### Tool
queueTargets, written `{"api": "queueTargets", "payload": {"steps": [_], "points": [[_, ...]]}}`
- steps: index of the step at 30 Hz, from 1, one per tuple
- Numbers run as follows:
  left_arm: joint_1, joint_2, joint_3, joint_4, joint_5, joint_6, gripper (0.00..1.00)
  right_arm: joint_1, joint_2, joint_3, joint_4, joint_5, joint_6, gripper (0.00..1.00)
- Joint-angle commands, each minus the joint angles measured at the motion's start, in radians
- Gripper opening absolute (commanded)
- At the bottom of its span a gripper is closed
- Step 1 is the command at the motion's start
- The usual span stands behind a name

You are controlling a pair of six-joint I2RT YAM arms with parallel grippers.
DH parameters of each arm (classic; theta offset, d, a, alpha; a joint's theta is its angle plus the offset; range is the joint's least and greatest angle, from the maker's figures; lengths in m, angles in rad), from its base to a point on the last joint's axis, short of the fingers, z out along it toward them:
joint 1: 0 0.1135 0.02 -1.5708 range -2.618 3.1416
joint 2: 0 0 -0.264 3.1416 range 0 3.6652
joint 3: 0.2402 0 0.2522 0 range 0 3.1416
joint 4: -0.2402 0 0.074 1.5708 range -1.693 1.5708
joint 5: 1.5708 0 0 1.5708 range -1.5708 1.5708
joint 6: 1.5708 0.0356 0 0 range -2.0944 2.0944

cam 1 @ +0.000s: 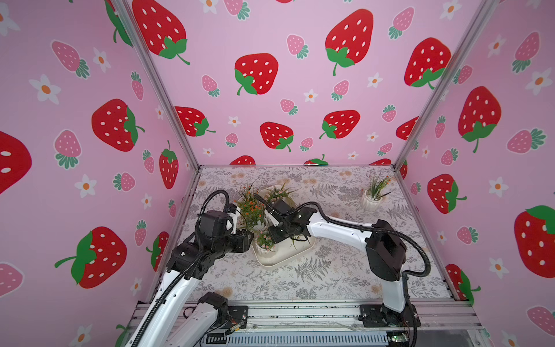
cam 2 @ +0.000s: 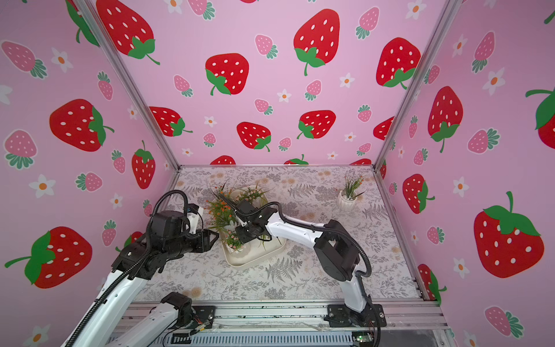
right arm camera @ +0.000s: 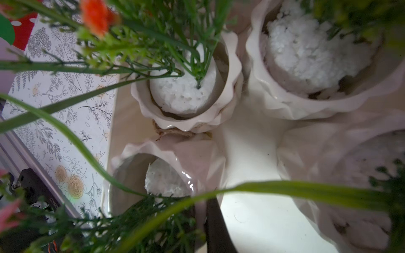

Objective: Put the potted gypsophila into the storage box
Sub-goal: Place the baby's breath potted plant at the storage box.

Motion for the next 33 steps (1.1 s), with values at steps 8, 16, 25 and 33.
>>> {"api": "queueTargets", "payload": {"steps": [8,16,25,33], "points": [[0.046,0.005,-0.01,0.023,0.06,0.017,0.55,0.005,0.032,0.066,0.073,-0.013,0.007,0.0],[0.093,0.007,-0.022,0.033,0.101,0.02,0.55,0.006,0.046,0.073,0.069,-0.009,0.005,0.03],[0.102,0.016,-0.026,0.043,0.117,0.012,0.55,0.006,0.033,0.072,0.056,0.008,-0.008,0.13],[0.102,0.021,-0.027,0.045,0.119,0.005,0.54,0.006,0.037,0.07,0.048,0.0,-0.013,0.2]]}}
